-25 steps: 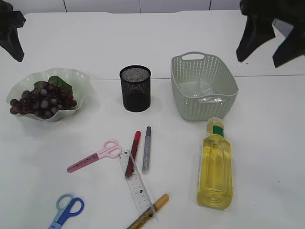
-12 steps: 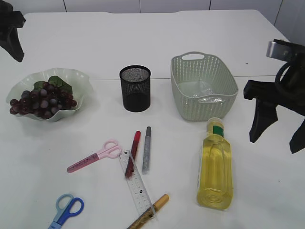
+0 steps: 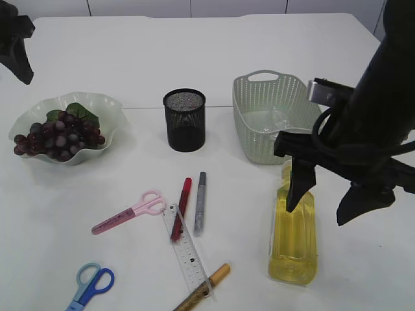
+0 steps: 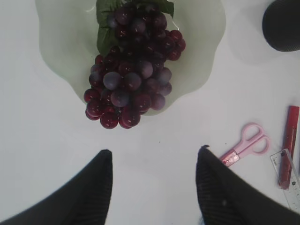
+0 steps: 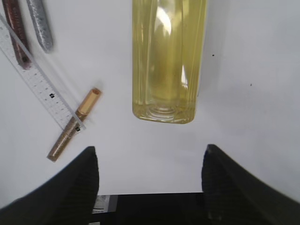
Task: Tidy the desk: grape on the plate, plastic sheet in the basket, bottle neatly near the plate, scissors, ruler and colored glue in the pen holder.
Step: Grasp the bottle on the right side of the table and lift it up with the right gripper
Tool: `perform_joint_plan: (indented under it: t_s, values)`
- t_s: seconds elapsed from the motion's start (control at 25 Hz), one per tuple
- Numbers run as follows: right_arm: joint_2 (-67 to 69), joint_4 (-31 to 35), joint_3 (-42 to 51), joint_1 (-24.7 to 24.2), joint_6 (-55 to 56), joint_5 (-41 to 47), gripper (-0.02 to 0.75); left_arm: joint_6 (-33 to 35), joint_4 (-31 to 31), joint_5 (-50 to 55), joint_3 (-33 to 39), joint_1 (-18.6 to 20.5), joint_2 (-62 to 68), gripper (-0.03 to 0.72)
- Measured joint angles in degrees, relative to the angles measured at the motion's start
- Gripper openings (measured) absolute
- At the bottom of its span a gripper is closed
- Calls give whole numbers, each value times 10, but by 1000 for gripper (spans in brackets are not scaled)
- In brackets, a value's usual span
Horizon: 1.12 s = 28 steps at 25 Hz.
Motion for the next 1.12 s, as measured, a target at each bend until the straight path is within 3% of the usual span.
perform_joint_plan:
  t_s: [0.28,0.52,0.72,1.12]
  values:
    - [27,-31,0,2,1,-29,502,0,0,0,0,0,0,416]
    - [58,-21,0,2,14,-83,509,0,0,0,0,0,0,416]
    - [103,-20,0,2,18,-75,593,4,0,0,0,0,0,416]
    - [145,-30,0,2,20,-61,605,7,0,0,0,0,0,416]
